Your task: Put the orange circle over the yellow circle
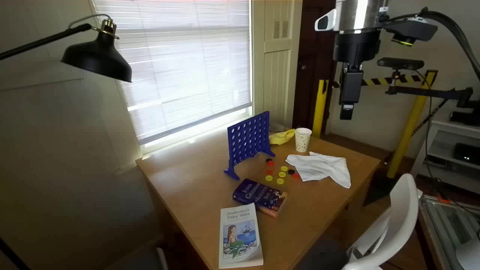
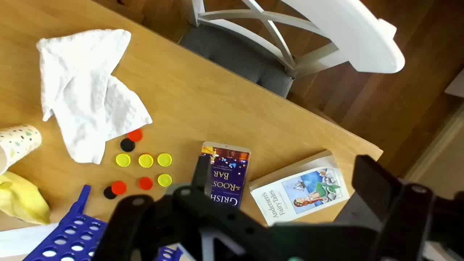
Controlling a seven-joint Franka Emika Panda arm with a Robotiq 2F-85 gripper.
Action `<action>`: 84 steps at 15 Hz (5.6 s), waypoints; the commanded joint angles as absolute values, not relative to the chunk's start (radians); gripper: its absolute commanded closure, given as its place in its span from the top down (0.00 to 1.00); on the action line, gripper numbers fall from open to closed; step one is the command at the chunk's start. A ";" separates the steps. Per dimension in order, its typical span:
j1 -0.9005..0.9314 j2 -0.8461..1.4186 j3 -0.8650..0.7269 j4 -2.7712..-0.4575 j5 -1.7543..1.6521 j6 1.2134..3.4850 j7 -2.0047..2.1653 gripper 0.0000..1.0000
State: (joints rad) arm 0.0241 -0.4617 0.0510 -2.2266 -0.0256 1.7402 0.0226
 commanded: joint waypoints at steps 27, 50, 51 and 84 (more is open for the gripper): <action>-0.101 0.279 -0.148 -2.095 0.075 2.732 0.428 1.00; -0.096 0.678 -0.268 -1.888 0.133 2.856 0.492 1.00; -0.093 0.693 -0.271 -1.876 0.137 2.851 0.500 1.00; 0.035 0.879 -0.410 -1.718 0.108 2.811 0.689 0.81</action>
